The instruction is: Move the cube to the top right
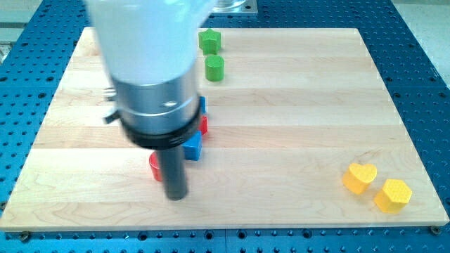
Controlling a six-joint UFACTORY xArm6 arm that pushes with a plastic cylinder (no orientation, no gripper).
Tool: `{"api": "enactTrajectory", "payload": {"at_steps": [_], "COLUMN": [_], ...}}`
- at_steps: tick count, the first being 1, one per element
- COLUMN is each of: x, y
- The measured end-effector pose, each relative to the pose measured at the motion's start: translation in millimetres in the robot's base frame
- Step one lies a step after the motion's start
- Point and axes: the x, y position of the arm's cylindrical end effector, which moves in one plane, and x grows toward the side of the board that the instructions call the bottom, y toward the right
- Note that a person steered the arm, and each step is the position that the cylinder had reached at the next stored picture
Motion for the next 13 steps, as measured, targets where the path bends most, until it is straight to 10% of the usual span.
{"api": "enactTrajectory", "payload": {"at_steps": [2, 4, 7, 11, 13], "x": [-69, -85, -48, -258, -201], "y": [-38, 101, 144, 262, 278]}}
